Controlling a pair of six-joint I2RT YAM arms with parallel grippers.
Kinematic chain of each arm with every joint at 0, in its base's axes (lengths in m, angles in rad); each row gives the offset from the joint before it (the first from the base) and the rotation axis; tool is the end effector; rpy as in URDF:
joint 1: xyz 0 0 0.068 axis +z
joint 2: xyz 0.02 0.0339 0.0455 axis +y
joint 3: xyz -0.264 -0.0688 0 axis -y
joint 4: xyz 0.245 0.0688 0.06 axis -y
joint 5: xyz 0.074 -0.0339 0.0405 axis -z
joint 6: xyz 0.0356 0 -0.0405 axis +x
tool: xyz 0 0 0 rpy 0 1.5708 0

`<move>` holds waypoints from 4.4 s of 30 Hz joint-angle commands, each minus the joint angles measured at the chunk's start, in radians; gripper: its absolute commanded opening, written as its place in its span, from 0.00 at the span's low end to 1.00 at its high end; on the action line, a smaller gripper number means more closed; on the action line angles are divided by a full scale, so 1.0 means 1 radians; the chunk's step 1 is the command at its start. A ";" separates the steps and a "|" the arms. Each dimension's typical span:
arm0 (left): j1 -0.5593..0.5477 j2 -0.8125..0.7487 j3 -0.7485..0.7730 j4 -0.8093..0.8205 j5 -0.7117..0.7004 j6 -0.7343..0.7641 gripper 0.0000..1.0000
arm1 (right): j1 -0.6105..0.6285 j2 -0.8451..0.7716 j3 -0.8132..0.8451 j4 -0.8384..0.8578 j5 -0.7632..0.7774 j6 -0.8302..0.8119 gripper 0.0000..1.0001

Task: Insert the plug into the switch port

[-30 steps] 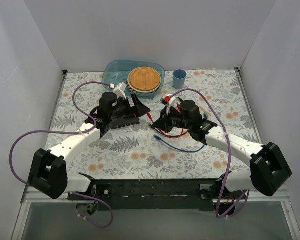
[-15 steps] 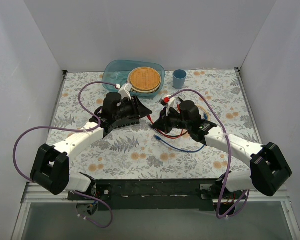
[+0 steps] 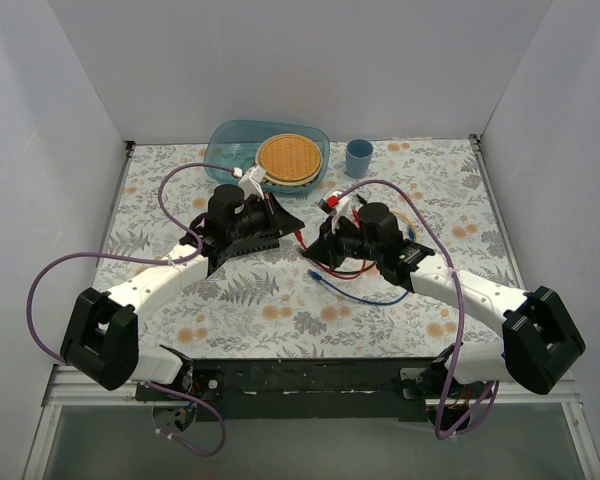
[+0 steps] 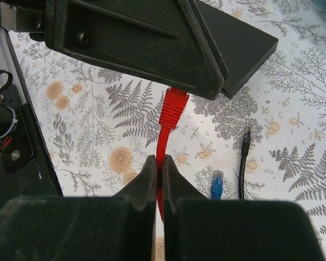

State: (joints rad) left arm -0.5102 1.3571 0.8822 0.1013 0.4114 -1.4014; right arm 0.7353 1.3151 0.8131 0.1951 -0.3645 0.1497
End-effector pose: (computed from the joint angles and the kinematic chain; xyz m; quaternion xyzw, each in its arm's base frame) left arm 0.2624 -0.1631 0.2739 -0.2447 0.7793 -0.5479 0.1804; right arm 0.2133 0.2101 0.2712 -0.3315 0.7288 0.3809 0.4624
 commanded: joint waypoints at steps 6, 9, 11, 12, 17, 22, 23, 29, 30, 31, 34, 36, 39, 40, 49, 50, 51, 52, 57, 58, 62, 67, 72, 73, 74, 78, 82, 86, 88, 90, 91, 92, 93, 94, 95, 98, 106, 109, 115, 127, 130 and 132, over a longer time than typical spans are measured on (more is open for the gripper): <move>-0.013 -0.050 0.034 0.008 -0.039 -0.007 0.00 | 0.041 -0.034 0.064 -0.020 0.215 -0.042 0.59; -0.028 -0.046 0.063 -0.038 -0.086 -0.011 0.00 | 0.122 -0.043 0.093 -0.033 0.428 -0.100 0.67; -0.036 -0.046 0.067 -0.046 -0.101 -0.025 0.00 | 0.165 -0.022 0.127 -0.063 0.510 -0.113 0.67; -0.037 -0.047 0.064 -0.045 -0.112 -0.033 0.00 | 0.179 -0.014 0.135 -0.068 0.583 -0.119 0.67; -0.050 -0.055 0.064 -0.045 -0.126 -0.044 0.00 | 0.275 0.033 0.167 -0.062 0.786 -0.131 0.58; -0.051 -0.073 0.054 -0.041 -0.141 -0.054 0.00 | 0.303 0.108 0.221 -0.114 1.012 -0.113 0.39; -0.051 -0.082 0.052 -0.038 -0.144 -0.054 0.00 | 0.305 0.119 0.227 -0.126 1.024 -0.116 0.39; -0.051 -0.098 0.044 -0.031 -0.138 -0.056 0.00 | 0.306 0.151 0.236 -0.137 1.085 -0.118 0.04; -0.051 -0.104 0.041 -0.029 -0.138 -0.053 0.00 | 0.306 0.150 0.236 -0.137 1.084 -0.119 0.01; -0.051 -0.110 0.038 -0.029 -0.140 -0.044 0.00 | 0.306 0.138 0.232 -0.132 1.075 -0.121 0.01; -0.051 -0.150 0.014 -0.046 -0.186 -0.021 0.35 | 0.299 0.102 0.221 -0.126 1.021 -0.147 0.01; -0.051 -0.183 -0.009 -0.072 -0.294 -0.013 0.80 | 0.282 0.072 0.221 -0.138 0.899 -0.147 0.01; -0.050 -0.260 -0.046 -0.095 -0.391 0.013 0.98 | 0.219 0.033 0.235 -0.181 0.665 -0.173 0.01; -0.048 -0.279 -0.054 -0.089 -0.393 0.027 0.98 | 0.176 0.023 0.238 -0.193 0.582 -0.189 0.01; -0.048 -0.383 -0.114 0.058 -0.162 0.217 0.98 | 0.001 -0.010 0.334 -0.371 -0.121 -0.279 0.01; -0.048 -0.385 -0.120 0.076 -0.128 0.229 0.97 | -0.011 -0.016 0.334 -0.370 -0.169 -0.279 0.01; -0.048 -0.378 -0.123 0.104 -0.097 0.237 0.95 | -0.028 -0.026 0.333 -0.367 -0.260 -0.276 0.01; -0.048 -0.372 -0.126 0.115 -0.067 0.249 0.89 | -0.036 -0.031 0.328 -0.347 -0.301 -0.271 0.01; -0.048 -0.343 -0.140 0.222 0.115 0.252 0.66 | -0.054 -0.037 0.343 -0.338 -0.468 -0.245 0.01; -0.048 -0.345 -0.144 0.239 0.128 0.249 0.63 | -0.054 -0.037 0.350 -0.345 -0.479 -0.248 0.01; -0.050 -0.352 -0.164 0.299 0.193 0.248 0.49 | -0.062 -0.034 0.351 -0.347 -0.517 -0.239 0.01; -0.050 -0.351 -0.172 0.325 0.259 0.259 0.45 | -0.073 -0.034 0.348 -0.329 -0.545 -0.223 0.01; -0.050 -0.334 -0.172 0.337 0.296 0.255 0.41 | -0.080 -0.034 0.347 -0.318 -0.542 -0.213 0.01; -0.050 -0.329 -0.173 0.342 0.306 0.252 0.39 | -0.082 -0.033 0.348 -0.316 -0.542 -0.210 0.01; -0.050 -0.323 -0.172 0.347 0.310 0.248 0.36 | -0.080 -0.031 0.348 -0.313 -0.544 -0.208 0.01; -0.053 -0.286 -0.163 0.374 0.346 0.231 0.16 | -0.080 -0.027 0.353 -0.307 -0.554 -0.194 0.01; -0.062 -0.257 -0.141 0.357 0.327 0.220 0.00 | -0.080 -0.027 0.360 -0.315 -0.525 -0.185 0.01; -0.067 -0.269 -0.106 0.299 0.207 0.177 0.00 | -0.082 -0.045 0.373 -0.359 -0.366 -0.193 0.42; -0.068 -0.280 -0.094 0.273 0.141 0.156 0.00 | -0.079 -0.074 0.367 -0.365 -0.248 -0.193 0.61; -0.070 -0.288 -0.074 0.243 0.080 0.125 0.00 | -0.073 -0.109 0.348 -0.353 -0.136 -0.191 0.68; -0.073 -0.286 -0.066 0.227 0.058 0.117 0.00 | -0.070 -0.122 0.341 -0.344 -0.105 -0.191 0.69; -0.073 -0.279 -0.055 0.209 0.041 0.105 0.00 | -0.065 -0.141 0.330 -0.338 -0.079 -0.194 0.69; -0.076 -0.273 -0.037 0.180 0.032 0.098 0.00 | -0.051 -0.151 0.319 -0.326 -0.012 -0.194 0.69; -0.079 -0.268 -0.028 0.167 0.014 0.094 0.00 | -0.044 -0.158 0.311 -0.319 0.014 -0.196 0.69; -0.080 -0.263 -0.020 0.160 0.009 0.090 0.00 | -0.037 -0.169 0.305 -0.312 0.034 -0.199 0.68; -0.086 -0.250 -0.014 0.150 -0.003 0.081 0.00 | -0.011 -0.181 0.284 -0.290 0.107 -0.211 0.68; -0.099 -0.239 -0.009 0.153 -0.016 0.065 0.00 | 0.044 -0.154 0.275 -0.273 0.168 -0.225 0.68; -0.106 -0.243 -0.015 0.169 -0.014 0.059 0.00 | 0.050 -0.140 0.271 -0.260 0.191 -0.225 0.65; -0.111 -0.251 -0.019 0.173 -0.019 0.058 0.00 | 0.050 -0.128 0.267 -0.234 0.223 -0.219 0.25; -0.113 -0.378 -0.005 0.069 -0.176 0.180 0.83 | 0.029 -0.106 0.314 -0.292 0.173 -0.302 0.01; -0.111 -0.407 0.023 -0.006 -0.252 0.234 0.89 | -0.013 -0.091 0.349 -0.342 0.049 -0.314 0.01; -0.111 -0.415 0.047 -0.052 -0.275 0.278 0.90 | -0.049 -0.079 0.363 -0.375 -0.057 -0.317 0.01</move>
State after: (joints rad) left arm -0.6193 0.9810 0.8604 0.1535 0.2409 -1.2324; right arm 0.7376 1.2205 1.0992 -0.1402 -0.2428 -0.1352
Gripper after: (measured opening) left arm 0.886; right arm 0.062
